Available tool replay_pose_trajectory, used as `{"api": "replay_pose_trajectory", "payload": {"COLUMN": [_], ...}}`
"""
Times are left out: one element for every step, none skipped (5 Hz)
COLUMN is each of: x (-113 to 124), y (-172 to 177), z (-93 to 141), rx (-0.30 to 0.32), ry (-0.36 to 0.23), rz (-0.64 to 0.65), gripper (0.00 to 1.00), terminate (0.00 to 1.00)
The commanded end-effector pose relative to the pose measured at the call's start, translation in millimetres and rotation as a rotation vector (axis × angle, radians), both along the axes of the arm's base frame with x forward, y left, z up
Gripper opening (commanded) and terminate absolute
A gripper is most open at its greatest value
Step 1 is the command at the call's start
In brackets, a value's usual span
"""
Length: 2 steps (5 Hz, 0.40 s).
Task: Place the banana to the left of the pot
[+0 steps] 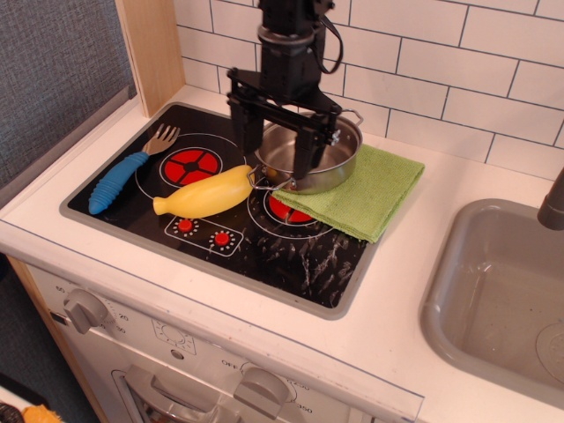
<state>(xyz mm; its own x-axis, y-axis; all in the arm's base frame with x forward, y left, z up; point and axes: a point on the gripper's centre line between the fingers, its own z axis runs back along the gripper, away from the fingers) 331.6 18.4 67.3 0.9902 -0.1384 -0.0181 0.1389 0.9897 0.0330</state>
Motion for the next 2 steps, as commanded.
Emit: {"api": "replay_pose_trajectory", "payload": {"x": [-30.9,-39.3], "y": [31.9,47.3], "z": [3.0,-6.1], "rx": [0.048,0.038], "ry": [-0.014,-0.033], "rz": [-0.093,-0.103], "gripper": [1.00,1.00], "terminate": [0.00,0.00]}}
